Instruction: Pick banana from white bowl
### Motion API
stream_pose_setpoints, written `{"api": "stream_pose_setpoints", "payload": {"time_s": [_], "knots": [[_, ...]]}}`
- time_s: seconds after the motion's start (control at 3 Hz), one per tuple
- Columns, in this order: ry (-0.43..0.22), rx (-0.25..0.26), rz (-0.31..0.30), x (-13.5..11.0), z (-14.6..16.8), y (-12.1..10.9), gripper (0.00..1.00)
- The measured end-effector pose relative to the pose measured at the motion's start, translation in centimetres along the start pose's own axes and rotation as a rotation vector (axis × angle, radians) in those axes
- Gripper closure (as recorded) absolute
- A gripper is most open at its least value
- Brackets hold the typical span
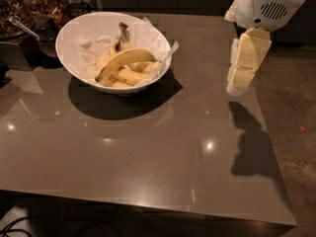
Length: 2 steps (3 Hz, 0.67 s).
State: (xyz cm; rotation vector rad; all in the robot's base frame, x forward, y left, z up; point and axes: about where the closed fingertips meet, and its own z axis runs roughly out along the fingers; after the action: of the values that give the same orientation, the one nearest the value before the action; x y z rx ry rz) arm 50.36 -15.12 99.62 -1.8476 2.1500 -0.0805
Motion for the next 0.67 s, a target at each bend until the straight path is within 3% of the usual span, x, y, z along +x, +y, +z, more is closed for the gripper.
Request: {"api": "stream_pose_setpoints", "payload": {"time_s": [0.67], "knots": [[0.021, 0.038, -0.146, -8.4, -0.2, -3.4, 0.00]]}}
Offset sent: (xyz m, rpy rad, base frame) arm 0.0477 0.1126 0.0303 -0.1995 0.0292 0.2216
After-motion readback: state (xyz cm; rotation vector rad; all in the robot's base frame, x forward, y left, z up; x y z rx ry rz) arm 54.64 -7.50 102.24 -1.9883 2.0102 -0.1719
